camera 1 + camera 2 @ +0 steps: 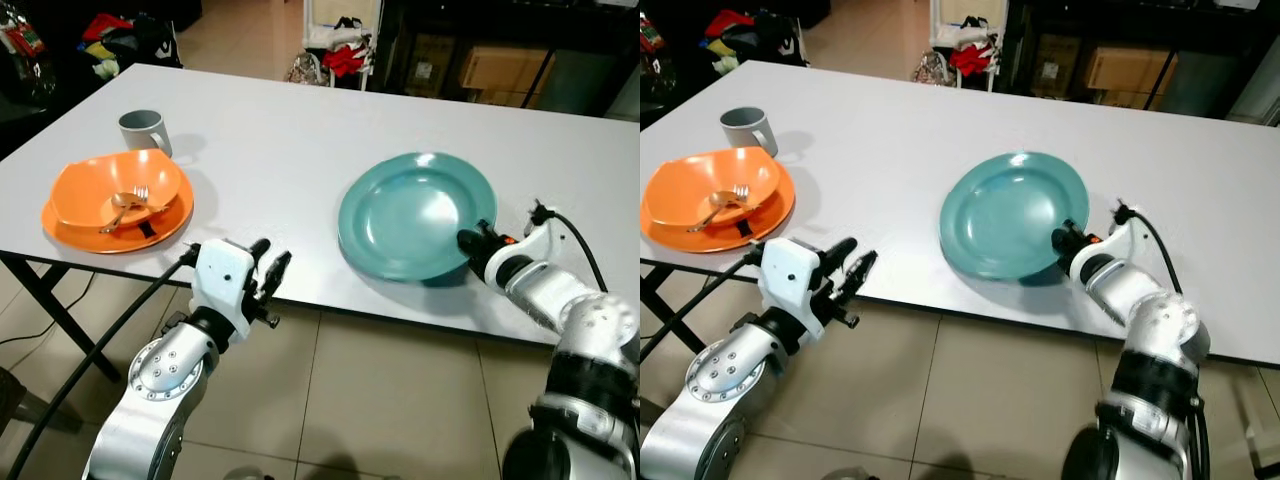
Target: Setting the table
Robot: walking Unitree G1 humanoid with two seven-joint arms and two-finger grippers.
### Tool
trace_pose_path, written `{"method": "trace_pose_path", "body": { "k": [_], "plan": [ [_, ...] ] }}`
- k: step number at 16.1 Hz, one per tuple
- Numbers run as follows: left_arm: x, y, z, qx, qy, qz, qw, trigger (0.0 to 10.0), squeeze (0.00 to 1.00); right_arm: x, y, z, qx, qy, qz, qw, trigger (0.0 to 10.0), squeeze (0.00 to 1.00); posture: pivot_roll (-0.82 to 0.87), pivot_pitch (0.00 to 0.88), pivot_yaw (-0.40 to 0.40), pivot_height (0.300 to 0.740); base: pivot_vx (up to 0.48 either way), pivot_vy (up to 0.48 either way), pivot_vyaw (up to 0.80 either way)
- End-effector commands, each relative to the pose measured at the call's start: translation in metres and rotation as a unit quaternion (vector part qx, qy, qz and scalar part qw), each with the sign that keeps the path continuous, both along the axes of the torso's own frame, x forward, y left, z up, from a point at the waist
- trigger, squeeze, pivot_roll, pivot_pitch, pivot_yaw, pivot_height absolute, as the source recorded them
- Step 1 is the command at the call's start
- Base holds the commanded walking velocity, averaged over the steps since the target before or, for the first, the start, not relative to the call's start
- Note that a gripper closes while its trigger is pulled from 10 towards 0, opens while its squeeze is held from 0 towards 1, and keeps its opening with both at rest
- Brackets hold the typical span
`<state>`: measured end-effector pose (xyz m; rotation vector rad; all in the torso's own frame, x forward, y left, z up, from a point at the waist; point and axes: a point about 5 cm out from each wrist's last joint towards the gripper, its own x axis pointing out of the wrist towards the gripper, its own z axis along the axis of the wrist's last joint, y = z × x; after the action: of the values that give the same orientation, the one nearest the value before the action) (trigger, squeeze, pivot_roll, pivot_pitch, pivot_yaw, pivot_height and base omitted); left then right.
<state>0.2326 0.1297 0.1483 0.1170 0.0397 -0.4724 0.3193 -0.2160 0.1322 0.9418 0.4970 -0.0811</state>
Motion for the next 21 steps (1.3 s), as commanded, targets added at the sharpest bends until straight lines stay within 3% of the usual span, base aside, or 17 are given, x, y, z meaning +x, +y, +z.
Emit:
{"method": "trace_pose_path", "body": {
  "k": [1, 4, 9, 10, 11, 12, 13, 18, 20, 21],
  "plan": [
    [-0.004, -0.005, 0.004, -0.003, 0.001, -0.023, 1.0, 10.0, 0.0, 0.001, -0.002, 0.002, 0.031, 0.004, -0.01, 0.999, 10.0, 0.0, 0.1, 0.0, -0.034, 0.74, 0.0, 0.0, 0.0],
    [-0.01, -0.011, 0.001, -0.001, 0.04, -0.061, 0.997, 10.0, 0.0, -0.002, -0.008, -0.012, 0.079, 0.058, -0.021, 0.995, 10.0, 0.0, 0.09, 0.0, -0.027, 0.74, 0.0, 0.0, 0.0],
    [-0.009, -0.008, 0.0, 0.009, 0.051, -0.059, 0.997, 10.0, 0.0, 0.004, -0.016, -0.015, 0.085, 0.061, -0.051, 0.993, 10.0, 0.0, 0.09, 0.0, -0.015, 0.74, 0.0, 0.0, 0.0],
    [-0.009, -0.008, 0.0, 0.011, 0.053, -0.058, 0.997, 10.0, 0.0, 0.006, -0.017, -0.015, 0.084, 0.059, -0.051, 0.993, 10.0, 0.13, 0.09, 0.0, -0.014, 0.74, 0.0, 0.0, 0.0],
    [-0.009, -0.008, 0.0, 0.011, 0.053, -0.058, 0.997, 10.0, 0.0, 0.007, -0.017, -0.016, 0.083, 0.056, -0.053, 0.994, 10.0, 0.46, 0.09, 0.0, -0.014, 0.74, 0.0, 0.0, 0.0],
    [-0.01, -0.007, 0.0, 0.012, 0.054, -0.056, 0.997, 10.0, 0.0, 0.009, -0.018, -0.016, 0.084, 0.049, -0.056, 0.994, 10.0, 0.91, 0.09, 0.0, -0.012, 0.74, 0.0, 0.0, 0.0],
    [-0.01, -0.007, 0.0, 0.014, 0.055, -0.055, 0.997, 10.0, 0.0, 0.012, -0.018, -0.018, 0.087, 0.043, -0.053, 0.994, 10.0, 1.0, 0.09, 0.0, -0.011, 0.74, 0.0, 0.0, 0.0],
    [-0.01, -0.006, -0.001, 0.015, 0.056, -0.048, 0.997, 10.0, 0.0, 0.006, -0.027, -0.017, 0.063, 0.043, -0.057, 0.995, 10.0, 1.0, 0.1, 0.0, -0.02, 0.74, 0.0, 0.0, 0.0],
    [-0.011, -0.005, -0.001, 0.013, 0.056, -0.045, 0.997, 10.0, 0.0, -0.005, -0.032, -0.014, 0.048, 0.043, -0.05, 0.997, 10.0, 1.0, 0.09, 0.0, -0.016, 0.74, 0.0, 0.0, 0.0],
    [-0.012, -0.004, -0.001, 0.013, 0.056, -0.044, 0.997, 10.0, 0.0, -0.018, -0.035, -0.012, 0.033, 0.043, -0.042, 0.998, 10.0, 1.0, 0.08, 0.0, -0.009, 0.74, 0.0, 0.0, 0.0]
  ]
}}
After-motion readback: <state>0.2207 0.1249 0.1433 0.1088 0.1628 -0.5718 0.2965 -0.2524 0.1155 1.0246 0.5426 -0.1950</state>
